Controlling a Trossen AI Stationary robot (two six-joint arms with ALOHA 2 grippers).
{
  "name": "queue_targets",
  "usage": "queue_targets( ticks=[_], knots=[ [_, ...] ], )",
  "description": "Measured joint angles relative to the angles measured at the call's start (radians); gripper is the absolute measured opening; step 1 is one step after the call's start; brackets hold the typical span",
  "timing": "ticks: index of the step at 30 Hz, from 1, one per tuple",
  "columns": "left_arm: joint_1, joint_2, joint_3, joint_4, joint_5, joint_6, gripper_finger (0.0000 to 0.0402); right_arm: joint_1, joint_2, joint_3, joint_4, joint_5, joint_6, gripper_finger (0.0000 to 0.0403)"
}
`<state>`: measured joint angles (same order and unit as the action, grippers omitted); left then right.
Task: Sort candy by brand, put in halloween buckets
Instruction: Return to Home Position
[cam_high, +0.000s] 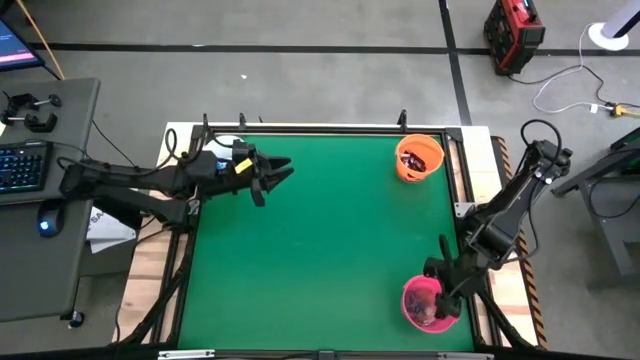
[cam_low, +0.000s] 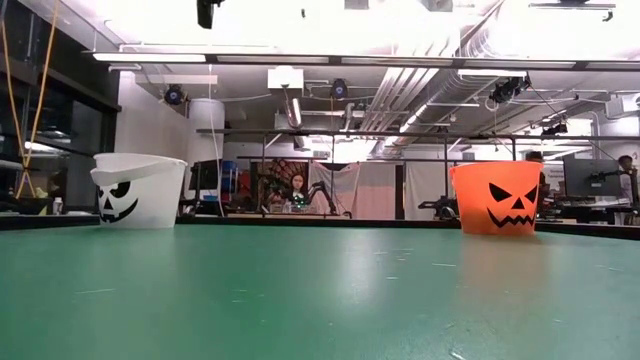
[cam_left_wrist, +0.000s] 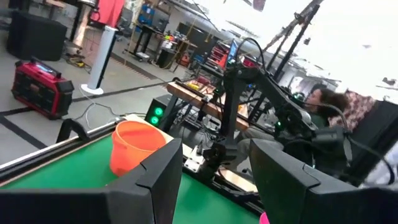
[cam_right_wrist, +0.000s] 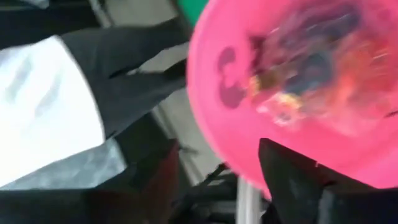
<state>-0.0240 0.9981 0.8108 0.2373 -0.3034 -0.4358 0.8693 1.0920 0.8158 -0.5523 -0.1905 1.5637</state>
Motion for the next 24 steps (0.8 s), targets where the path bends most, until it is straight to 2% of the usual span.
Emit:
queue_targets(
  ticks=[3,7,11,13,16,19,21,24],
  knots=[
    [0.027,-0.002,0.0,-0.003,0.045,0.043,0.0175,-0.031,0.0,0.026,0.034,-0.043,-0.017,0.024],
    [0.113,-0.016,0.0,-0.006,0.16,0.101,0.0174,-0.091,0.0,0.138,-0.025,0.136,-0.129,0.0241],
    [0.212,-0.051,0.0,-0.021,0.301,0.124,0.0167,-0.185,-0.001,0.277,-0.23,0.327,-0.246,0.0224],
    [0.246,-0.073,0.0,-0.043,0.352,0.133,0.0155,-0.239,-0.001,0.332,-0.332,0.376,-0.3,0.0213],
    [0.252,-0.11,-0.012,-0.075,0.403,0.151,0.0122,-0.338,0.0,0.4,-0.426,0.382,-0.345,0.0194],
    [0.213,-0.162,-0.095,-0.064,0.41,0.158,0.0062,-0.426,0.0,0.448,-0.474,0.382,-0.418,0.0154],
    [0.18,-0.2,-0.178,-0.013,0.407,0.138,0.0019,-0.481,0.0,0.472,-0.484,0.382,-0.476,0.0107],
    [0.138,-0.264,-0.32,0.143,0.389,0.081,0.0012,-0.554,-0.001,0.493,-0.511,0.377,-0.536,0.0023]
  ],
)
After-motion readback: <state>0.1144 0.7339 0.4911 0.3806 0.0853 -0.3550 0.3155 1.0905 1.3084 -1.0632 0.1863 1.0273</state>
